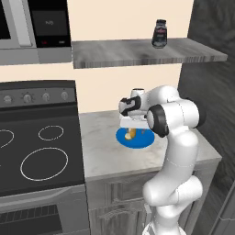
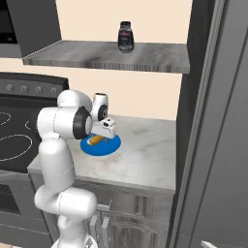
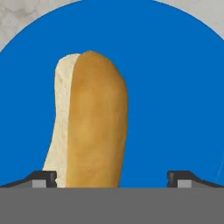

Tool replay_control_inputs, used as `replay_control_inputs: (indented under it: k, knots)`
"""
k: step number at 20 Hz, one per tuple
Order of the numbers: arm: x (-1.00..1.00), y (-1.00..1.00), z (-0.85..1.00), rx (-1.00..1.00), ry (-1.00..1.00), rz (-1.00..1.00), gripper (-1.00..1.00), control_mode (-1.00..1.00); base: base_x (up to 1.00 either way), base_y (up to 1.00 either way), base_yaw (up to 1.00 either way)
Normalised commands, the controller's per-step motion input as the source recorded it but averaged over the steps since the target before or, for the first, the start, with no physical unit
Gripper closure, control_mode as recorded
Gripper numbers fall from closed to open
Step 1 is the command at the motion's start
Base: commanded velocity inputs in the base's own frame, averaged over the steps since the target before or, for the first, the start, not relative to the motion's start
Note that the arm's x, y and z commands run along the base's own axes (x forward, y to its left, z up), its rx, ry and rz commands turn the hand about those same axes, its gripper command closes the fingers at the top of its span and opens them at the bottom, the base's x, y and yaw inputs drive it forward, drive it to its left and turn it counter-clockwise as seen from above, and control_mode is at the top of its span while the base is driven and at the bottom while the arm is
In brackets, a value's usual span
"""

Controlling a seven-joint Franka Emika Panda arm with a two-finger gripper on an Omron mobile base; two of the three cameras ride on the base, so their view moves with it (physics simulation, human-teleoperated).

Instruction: Move the hot dog bun to the plate on the dining table and place the condiment next to that plate. Then navigate to the fridge and take the sausage and place it on the plate as well.

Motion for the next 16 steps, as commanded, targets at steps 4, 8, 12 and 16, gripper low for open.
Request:
replay_control_inputs:
  k: [4, 8, 12, 16]
  knots:
    - [0.0, 0.01, -0.33, 0.0, 0.0, -0.01, -1.0, -1.0, 0.0, 0.0, 0.0]
    - [0.0, 0.07, -0.31, 0.0, 0.0, -0.02, -1.0, -1.0, 0.0, 0.0, 0.0]
    - [0.0, 0.06, -0.35, 0.0, 0.0, -0.03, 1.0, -1.0, 0.0, 0.0, 0.0]
    - [0.0, 0.01, -0.14, 0.0, 0.01, -0.02, 1.0, -1.0, 0.0, 0.0, 0.0]
